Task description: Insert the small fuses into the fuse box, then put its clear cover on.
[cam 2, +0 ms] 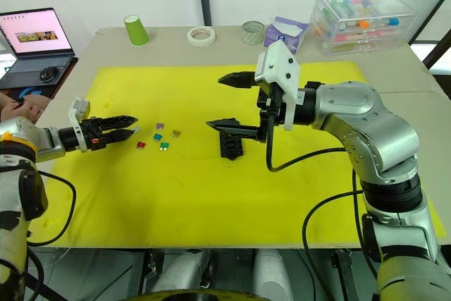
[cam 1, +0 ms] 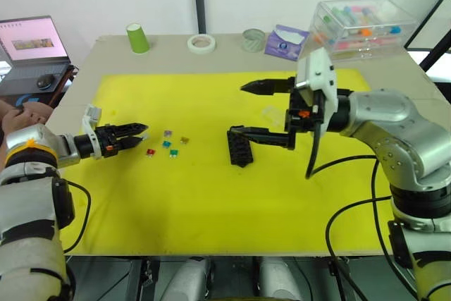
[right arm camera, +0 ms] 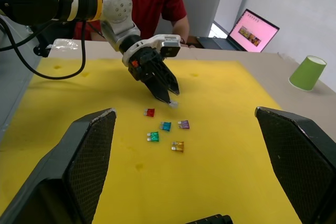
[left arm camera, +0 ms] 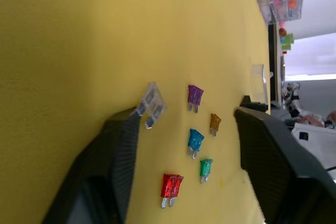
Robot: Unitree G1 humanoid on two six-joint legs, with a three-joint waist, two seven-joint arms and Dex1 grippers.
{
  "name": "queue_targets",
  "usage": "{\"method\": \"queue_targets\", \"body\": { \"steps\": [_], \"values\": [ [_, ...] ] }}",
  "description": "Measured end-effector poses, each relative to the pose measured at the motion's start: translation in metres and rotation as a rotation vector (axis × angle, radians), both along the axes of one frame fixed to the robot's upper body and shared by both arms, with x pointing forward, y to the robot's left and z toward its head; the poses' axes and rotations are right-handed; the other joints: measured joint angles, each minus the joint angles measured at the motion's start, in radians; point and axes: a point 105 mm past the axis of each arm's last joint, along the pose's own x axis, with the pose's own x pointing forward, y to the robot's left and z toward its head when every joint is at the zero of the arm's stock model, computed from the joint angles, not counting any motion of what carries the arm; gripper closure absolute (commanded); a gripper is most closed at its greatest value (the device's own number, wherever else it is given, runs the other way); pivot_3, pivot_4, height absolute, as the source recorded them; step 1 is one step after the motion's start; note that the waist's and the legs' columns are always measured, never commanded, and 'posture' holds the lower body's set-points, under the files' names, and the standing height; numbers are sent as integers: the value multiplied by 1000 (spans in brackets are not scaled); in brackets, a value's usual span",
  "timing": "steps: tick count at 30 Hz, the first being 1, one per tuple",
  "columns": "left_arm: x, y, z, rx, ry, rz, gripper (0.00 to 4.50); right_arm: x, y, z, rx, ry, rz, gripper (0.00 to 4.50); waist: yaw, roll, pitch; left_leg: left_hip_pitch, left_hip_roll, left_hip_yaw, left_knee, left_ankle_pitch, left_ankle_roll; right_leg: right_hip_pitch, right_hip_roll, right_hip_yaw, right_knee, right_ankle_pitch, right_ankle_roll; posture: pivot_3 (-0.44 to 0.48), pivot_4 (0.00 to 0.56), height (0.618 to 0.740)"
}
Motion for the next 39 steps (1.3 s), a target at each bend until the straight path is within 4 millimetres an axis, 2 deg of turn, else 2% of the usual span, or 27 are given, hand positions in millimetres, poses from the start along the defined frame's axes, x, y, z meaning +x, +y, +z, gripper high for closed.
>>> {"method": "queue_targets", "body": {
  "steps": [11, 14, 19, 20, 29, 39],
  "values": [
    [2, -2, -3, -2, -7, 8, 1913, 0, 0, 1, 1, -8, 2, 0, 0, 0, 0, 0, 0, 0, 0, 0, 0, 0, 0, 0, 0, 0, 0, 0, 150, 740],
    [3, -2, -6, 3, -4, 18, 2549, 0, 0, 1, 1, -8, 2, 0, 0, 0, 0, 0, 0, 0, 0, 0, 0, 0, 0, 0, 0, 0, 0, 0, 150, 740],
    [2, -1, -12, 5, 5, 27, 4324, 0, 0, 1, -1, -9, 1, 0, 0, 0, 0, 0, 0, 0, 0, 0, 0, 0, 0, 0, 0, 0, 0, 0, 150, 740],
    [2, -2, -12, 5, 2, 27, 4470, 0, -1, 1, -2, -10, 0, 0, -1, 0, 0, 0, 0, 0, 0, 0, 0, 0, 0, 0, 0, 0, 0, 0, 150, 740],
    [1, -2, -15, 1, 3, 28, 4470, 1, -2, 1, -9, -16, -8, 0, -2, 0, 0, 0, 0, 1, 0, 0, 0, 0, 0, 0, 0, 0, 0, 0, 150, 740],
    [-4, 1, 0, -78, 11, 24, 4470, 2, -2, 1, -5, -18, -14, 0, -4, 0, 0, 0, 0, 0, 0, 0, 0, -1, 0, 0, 0, 0, 0, 0, 150, 740]
  ]
}}
